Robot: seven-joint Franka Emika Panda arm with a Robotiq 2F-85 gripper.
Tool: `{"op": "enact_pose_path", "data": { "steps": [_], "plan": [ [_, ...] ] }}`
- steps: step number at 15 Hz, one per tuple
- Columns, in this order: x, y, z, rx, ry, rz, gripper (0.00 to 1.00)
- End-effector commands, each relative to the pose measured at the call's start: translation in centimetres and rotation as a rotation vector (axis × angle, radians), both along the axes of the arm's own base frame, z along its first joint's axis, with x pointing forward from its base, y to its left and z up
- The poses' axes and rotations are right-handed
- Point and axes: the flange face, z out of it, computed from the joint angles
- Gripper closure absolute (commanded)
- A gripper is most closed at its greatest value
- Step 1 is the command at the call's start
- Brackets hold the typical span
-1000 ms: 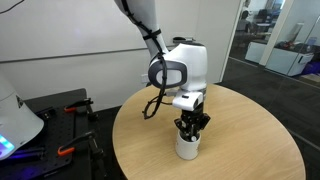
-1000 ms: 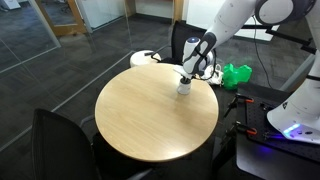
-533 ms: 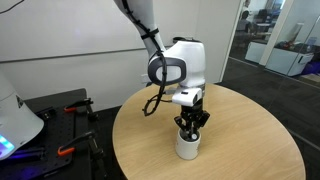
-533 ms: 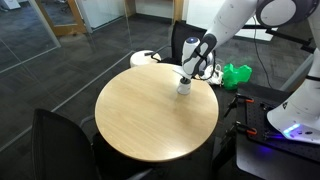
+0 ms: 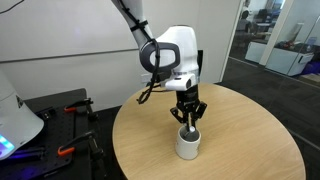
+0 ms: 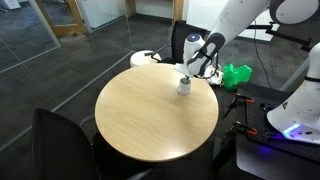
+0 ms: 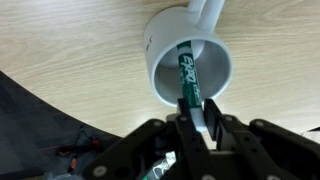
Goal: Take the green marker out of the white mug and put it on the table
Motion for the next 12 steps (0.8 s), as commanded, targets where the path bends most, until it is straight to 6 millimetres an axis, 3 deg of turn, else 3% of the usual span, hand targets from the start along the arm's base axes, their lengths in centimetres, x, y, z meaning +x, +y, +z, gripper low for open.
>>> {"op": "enact_pose_path", "data": {
  "steps": [1,6,12],
  "plan": [
    [-1.8,1.2,3.7,-0.007,-0.019,0.002,0.95],
    [-3.0,2.0,7.6,-0.045,-0.102,0.037,0.95],
    [-2.5,3.5,12.4,-0.014,-0.233,0.237,0.95]
  ]
}}
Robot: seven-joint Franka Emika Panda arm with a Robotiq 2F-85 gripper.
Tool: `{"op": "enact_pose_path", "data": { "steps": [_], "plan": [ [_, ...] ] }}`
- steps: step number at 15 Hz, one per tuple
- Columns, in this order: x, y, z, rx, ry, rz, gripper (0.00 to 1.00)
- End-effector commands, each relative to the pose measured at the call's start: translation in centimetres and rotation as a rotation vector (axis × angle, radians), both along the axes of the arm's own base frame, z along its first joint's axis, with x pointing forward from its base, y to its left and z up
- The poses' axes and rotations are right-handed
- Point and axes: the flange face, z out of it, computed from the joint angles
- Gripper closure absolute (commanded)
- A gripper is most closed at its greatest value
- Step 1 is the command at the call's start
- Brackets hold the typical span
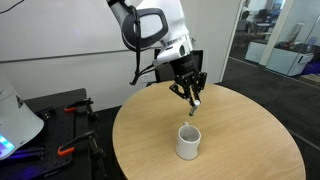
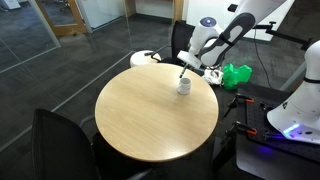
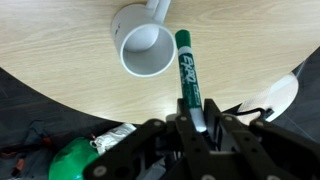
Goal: Take the green marker out of the white mug and put it on the table
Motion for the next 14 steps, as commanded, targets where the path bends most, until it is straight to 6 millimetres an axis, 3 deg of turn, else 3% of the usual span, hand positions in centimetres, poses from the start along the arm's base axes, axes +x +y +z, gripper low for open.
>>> {"op": "enact_pose_path", "data": {
  "steps": [1,7,10,13,14],
  "plan": [
    [-0.5,1.5,3.4,0.044,-0.046,0.155,0.95],
    [0.9,6.3,6.1,0.112,0.011,0.460,0.95],
    [1.3,8.8,5.3,0.186,0.094,0.593,0.95],
    [1.9,10.0,3.6,0.261,0.205,0.724,0.95],
    [1.2,9.9,3.9,0.224,0.160,0.662,0.95]
  ]
}}
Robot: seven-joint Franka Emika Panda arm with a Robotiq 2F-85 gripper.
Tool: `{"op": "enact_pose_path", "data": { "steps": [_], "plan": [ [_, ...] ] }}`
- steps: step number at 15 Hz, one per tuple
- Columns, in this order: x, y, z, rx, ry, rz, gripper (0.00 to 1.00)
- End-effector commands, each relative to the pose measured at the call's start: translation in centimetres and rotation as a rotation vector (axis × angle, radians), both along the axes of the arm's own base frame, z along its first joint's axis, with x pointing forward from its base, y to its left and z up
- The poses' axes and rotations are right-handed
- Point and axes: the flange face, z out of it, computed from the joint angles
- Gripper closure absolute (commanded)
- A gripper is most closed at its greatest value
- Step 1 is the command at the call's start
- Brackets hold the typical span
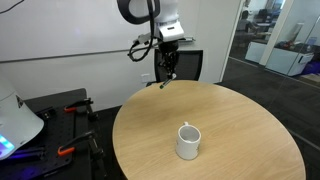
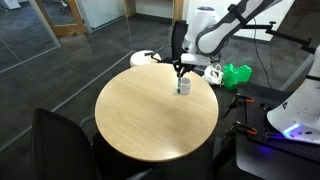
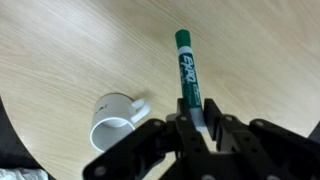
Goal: Take the green marker out of the white mug and put it on the table
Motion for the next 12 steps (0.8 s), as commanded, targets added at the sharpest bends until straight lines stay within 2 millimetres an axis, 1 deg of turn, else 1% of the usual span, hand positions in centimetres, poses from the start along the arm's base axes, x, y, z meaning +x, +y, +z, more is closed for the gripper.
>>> {"op": "enact_pose_path", "data": {
  "steps": [1,5,6,8,11,12],
  "plan": [
    [0.1,0.1,-0.1,0.004,0.008,0.010,0.79],
    [0.0,0.0,-0.3,0.003,0.011,0.007,0.79],
    [0.0,0.0,-0.3,0.003,0.011,0.007,0.95],
    [1.0,0.6,-0.6,0.056,0.010,0.064,0.95],
    [2.7,2.1,-1.2,0.179,0.005,0.183,0.95],
    [3.3,2.4,-1.5,0.210,0.017,0.216,0.95]
  ]
}}
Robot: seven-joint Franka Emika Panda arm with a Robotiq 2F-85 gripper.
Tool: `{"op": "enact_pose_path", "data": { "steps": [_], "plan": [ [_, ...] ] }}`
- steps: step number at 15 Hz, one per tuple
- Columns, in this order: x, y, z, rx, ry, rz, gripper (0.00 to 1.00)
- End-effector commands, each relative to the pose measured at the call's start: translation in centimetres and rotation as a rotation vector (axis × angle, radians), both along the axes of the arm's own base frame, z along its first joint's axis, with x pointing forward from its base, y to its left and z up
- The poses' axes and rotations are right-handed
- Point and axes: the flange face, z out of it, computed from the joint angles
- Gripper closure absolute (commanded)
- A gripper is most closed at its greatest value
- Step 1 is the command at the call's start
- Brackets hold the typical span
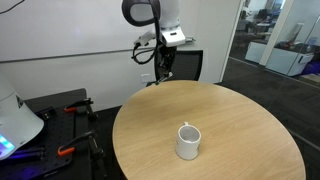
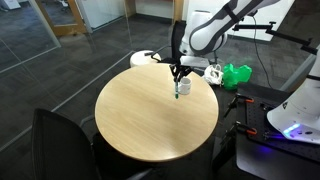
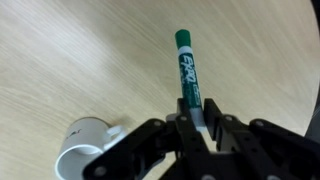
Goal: Take the green marker out of the white mug and put it on the table
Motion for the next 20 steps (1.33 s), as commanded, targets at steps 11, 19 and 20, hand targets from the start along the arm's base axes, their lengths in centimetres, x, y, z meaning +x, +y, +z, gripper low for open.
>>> {"op": "enact_pose_path", "data": {
  "steps": [11,19,20],
  "plan": [
    [7.0,2.3,-8.7,0.096,0.281,0.229,0.95],
    [8.6,3.7,-15.3,0.099,0.399,0.277,0.95],
    [8.8,3.8,-16.0,0.093,0.400,0.281,0.95]
  ]
}}
